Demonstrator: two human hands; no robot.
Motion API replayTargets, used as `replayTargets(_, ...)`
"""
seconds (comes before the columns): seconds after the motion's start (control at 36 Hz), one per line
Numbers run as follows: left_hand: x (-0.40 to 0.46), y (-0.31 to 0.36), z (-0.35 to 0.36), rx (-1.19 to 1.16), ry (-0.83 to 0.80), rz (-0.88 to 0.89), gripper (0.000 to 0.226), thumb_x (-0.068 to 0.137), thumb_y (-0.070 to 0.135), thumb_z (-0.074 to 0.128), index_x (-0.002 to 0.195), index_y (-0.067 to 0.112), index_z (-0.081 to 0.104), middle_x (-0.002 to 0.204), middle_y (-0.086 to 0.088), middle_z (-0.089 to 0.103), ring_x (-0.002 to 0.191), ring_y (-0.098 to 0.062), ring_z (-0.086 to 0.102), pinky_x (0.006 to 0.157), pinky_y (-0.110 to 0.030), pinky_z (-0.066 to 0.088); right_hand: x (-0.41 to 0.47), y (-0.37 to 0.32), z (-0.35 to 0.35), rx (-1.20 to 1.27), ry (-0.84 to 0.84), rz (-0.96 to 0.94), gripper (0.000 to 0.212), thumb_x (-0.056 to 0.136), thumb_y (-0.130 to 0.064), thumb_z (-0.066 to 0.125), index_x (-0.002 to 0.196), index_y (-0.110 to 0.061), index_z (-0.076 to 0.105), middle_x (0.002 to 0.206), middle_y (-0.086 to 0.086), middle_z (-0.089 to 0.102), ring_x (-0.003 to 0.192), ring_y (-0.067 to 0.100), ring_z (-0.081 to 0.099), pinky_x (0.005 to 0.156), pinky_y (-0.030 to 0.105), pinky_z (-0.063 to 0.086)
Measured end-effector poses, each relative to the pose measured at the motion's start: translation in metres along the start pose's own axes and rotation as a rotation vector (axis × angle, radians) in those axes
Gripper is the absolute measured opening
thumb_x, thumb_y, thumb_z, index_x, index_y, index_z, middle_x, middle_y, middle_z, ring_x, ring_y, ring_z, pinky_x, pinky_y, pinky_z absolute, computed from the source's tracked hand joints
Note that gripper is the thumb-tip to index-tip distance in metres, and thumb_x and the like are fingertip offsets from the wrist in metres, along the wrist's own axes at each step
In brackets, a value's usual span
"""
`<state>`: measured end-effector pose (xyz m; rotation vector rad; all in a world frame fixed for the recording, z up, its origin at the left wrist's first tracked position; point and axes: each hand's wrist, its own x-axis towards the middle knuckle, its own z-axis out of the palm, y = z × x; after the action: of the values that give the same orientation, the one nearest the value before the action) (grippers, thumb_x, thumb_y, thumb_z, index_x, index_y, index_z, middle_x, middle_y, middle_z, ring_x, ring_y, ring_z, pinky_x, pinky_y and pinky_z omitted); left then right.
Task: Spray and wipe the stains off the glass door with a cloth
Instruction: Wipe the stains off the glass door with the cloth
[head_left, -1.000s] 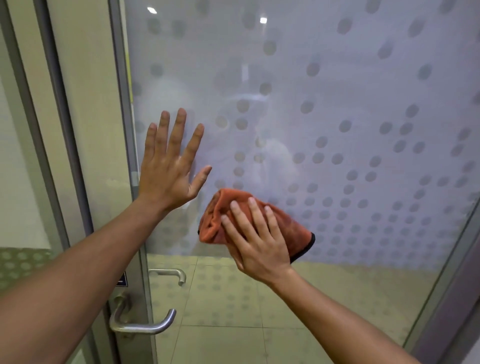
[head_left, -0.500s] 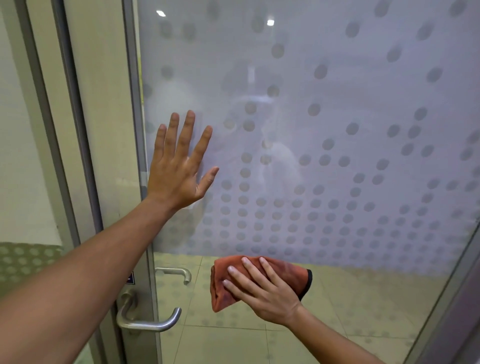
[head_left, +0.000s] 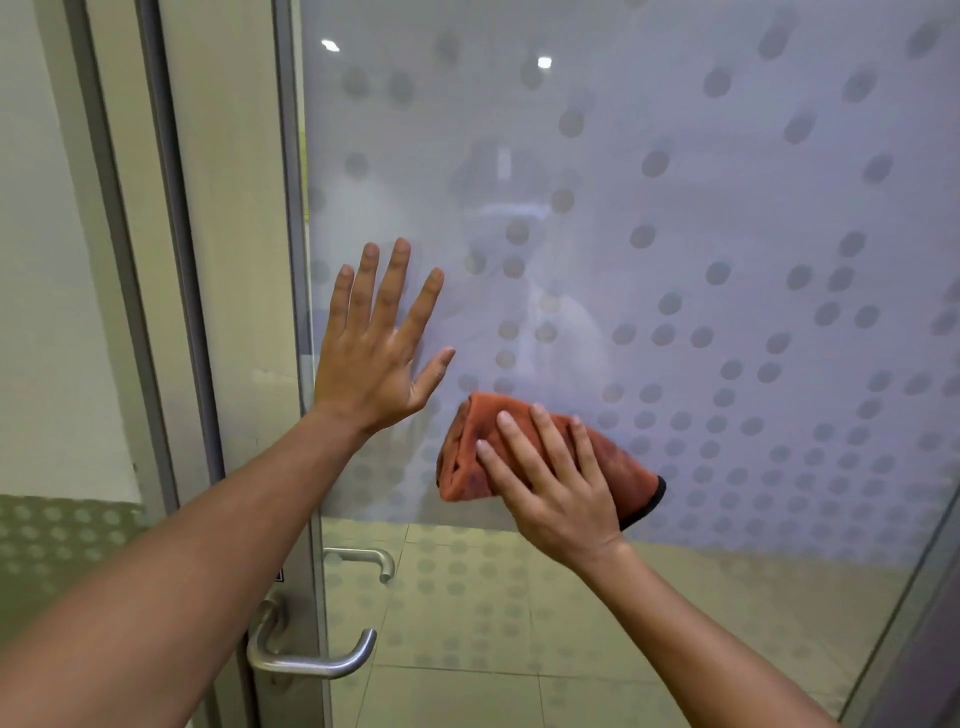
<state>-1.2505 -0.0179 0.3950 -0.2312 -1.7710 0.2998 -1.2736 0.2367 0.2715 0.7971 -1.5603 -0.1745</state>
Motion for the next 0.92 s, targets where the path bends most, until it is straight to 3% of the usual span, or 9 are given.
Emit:
replayTargets(0.14, 0.0, 0.0, 0.001, -0.01, 0.009, -0.003, 0.078, 0.1, 0.06, 0.039, 0.163, 0.018, 0.018, 0.168, -0.022, 0.013, 0.155, -0.043, 0.008, 0.127, -0.057, 0.009, 0.047, 0.018, -0.009, -0.042, 0.092, 0.156, 0.062, 0.094, -0.02, 0.066, 0.153, -0.024, 0.047, 0.16, 0.011, 0.041, 0.147, 0.041, 0.038, 0.115, 0.062, 0.035)
replayTargets(0.33, 0.001, 0.0, 0.002, -0.014, 0.007, -0.004, 0.078, 0.1, 0.059, 0.04, 0.163, 0.018, 0.018, 0.169, -0.021, 0.011, 0.157, -0.041, 0.003, 0.127, -0.057, 0.008, 0.142, 0.057, -0.022, -0.08, 0.176, 0.396, 0.052, 0.101, -0.027, 0.06, 0.152, -0.02, 0.049, 0.159, 0.016, 0.042, 0.147, 0.041, 0.038, 0.115, 0.061, 0.034)
replayTargets(0.47, 0.001, 0.0, 0.003, -0.017, -0.001, -0.011, 0.08, 0.099, 0.061, 0.04, 0.163, 0.02, 0.016, 0.17, -0.018, 0.005, 0.157, -0.039, 0.0, 0.127, -0.054, 0.003, 0.19, 0.08, -0.031, -0.1, 0.18, 0.497, 0.056, 0.101, -0.014, 0.052, 0.153, -0.029, 0.045, 0.16, 0.018, 0.039, 0.147, 0.045, 0.035, 0.113, 0.067, 0.031)
replayTargets(0.72, -0.001, 0.0, 0.002, -0.015, -0.01, -0.004, 0.078, 0.1, 0.06, 0.035, 0.163, 0.019, 0.016, 0.17, -0.017, 0.002, 0.157, -0.041, 0.003, 0.127, -0.056, 0.007, 0.185, 0.111, -0.043, -0.184, 0.187, 0.575, 0.064, 0.095, -0.005, 0.052, 0.152, -0.033, 0.048, 0.16, 0.016, 0.039, 0.146, 0.046, 0.036, 0.112, 0.068, 0.033)
replayTargets(0.92, 0.0, 0.001, -0.002, -0.017, -0.027, -0.012, 0.077, 0.1, 0.058, 0.036, 0.163, 0.017, 0.019, 0.169, -0.021, 0.01, 0.155, -0.045, 0.008, 0.126, -0.058, 0.011, 0.161, 0.151, -0.063, -0.16, 0.105, 0.726, 0.066, 0.096, -0.014, 0.043, 0.159, -0.03, 0.033, 0.167, 0.017, 0.024, 0.153, 0.043, 0.022, 0.118, 0.066, 0.023)
